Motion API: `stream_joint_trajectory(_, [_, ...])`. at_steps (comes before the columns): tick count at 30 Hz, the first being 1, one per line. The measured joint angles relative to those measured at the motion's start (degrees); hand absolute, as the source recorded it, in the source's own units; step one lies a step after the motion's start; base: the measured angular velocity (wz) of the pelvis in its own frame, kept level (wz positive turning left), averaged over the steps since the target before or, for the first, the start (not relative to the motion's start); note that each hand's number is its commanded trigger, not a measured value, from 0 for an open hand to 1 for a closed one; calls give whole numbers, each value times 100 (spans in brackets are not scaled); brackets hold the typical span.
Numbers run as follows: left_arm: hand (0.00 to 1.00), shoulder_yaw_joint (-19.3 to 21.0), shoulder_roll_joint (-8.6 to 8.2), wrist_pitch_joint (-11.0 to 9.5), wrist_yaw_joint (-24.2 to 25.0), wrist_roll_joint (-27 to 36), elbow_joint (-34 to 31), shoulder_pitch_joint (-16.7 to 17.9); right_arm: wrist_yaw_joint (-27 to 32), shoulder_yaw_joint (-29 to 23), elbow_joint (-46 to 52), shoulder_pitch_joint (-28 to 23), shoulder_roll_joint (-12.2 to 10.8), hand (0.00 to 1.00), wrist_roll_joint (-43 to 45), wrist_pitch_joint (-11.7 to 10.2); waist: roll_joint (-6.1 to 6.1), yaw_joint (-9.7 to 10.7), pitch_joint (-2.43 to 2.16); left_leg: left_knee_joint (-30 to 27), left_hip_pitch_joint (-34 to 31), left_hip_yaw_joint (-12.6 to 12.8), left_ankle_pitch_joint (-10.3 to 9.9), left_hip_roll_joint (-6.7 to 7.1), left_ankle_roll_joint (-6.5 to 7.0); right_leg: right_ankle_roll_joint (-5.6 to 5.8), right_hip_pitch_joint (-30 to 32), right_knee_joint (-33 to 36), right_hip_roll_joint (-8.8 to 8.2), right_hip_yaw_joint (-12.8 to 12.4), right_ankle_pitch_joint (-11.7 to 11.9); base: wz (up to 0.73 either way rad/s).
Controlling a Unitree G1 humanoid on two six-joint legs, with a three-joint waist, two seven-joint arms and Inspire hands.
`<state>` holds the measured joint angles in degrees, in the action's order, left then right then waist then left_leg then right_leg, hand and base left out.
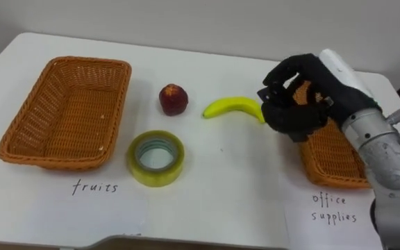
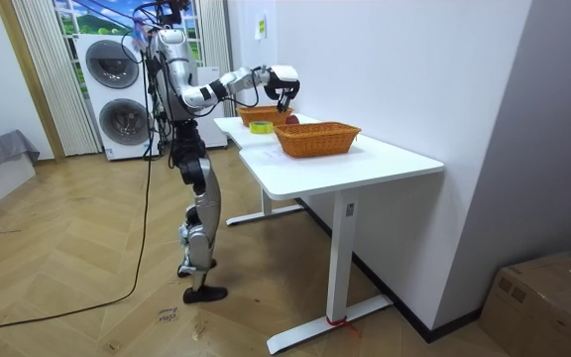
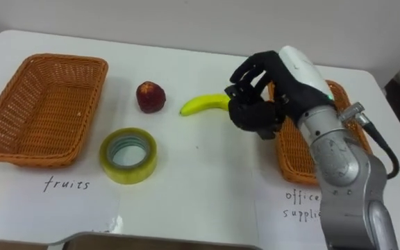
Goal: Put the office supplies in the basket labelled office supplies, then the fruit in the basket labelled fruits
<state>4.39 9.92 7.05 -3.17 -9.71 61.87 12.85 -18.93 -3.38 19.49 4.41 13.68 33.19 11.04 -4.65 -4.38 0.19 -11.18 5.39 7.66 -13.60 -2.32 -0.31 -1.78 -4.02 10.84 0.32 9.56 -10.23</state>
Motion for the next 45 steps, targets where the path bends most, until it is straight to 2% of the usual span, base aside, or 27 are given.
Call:
stream_joint_trajectory(6, [0, 46, -40, -2, 3, -4, 1, 74, 478, -6, 0, -1, 0, 100, -319, -102, 37, 87, -32, -7, 22, 3, 1, -1, -1, 1, -10, 5, -12, 0, 0, 0])
stream_joint_trajectory(12, [0, 294, -48, 4, 12, -4, 12, 263, 736, -132, 0, -2, -1, 100, -351, -105, -46, 170, -58, -16, 54, -5, 3, 0, -1, 1, -69, -6, -17, 11, 0, 1])
stream_joint_trajectory(17, [0, 379, -22, 45, 113, -5, 4, 463, 1198, -470, -7, -2, 1, 100, -422, -112, -187, 268, -18, -21, 101, -17, -3, 5, 3, 3, -136, -31, -27, 37, -5, 3])
stream_joint_trajectory(26, [0, 442, 30, 115, 143, -18, -153, 442, 1937, -657, -348, -11, 12, 100, -546, -166, -156, 408, -35, -23, 97, -22, -5, 4, 6, 4, -91, -18, -23, 65, -2, 0])
stream_joint_trajectory(33, [0, 442, 32, 92, 136, -18, -231, 429, 2167, -685, -461, -261, 158, 100, -579, -168, -166, 452, -49, -14, 115, -11, -5, -1, 6, 4, -86, -13, -15, 30, -1, -3])
stream_joint_trajectory(41, [0, 440, 37, 122, 134, -7, -141, 450, 2215, -686, -617, -509, 237, 100, -636, -167, -191, 425, -42, 9, 122, -12, -7, -1, 6, 4, -99, -7, -14, -4, -1, 0])
stream_joint_trajectory(45, [0, 438, 59, 130, 134, -3, -20, 440, 2215, -683, -829, -590, 238, 100, -824, -167, -253, 411, -46, -2, 123, -8, -7, -1, 6, 4, -85, -8, -15, -10, -1, 0])
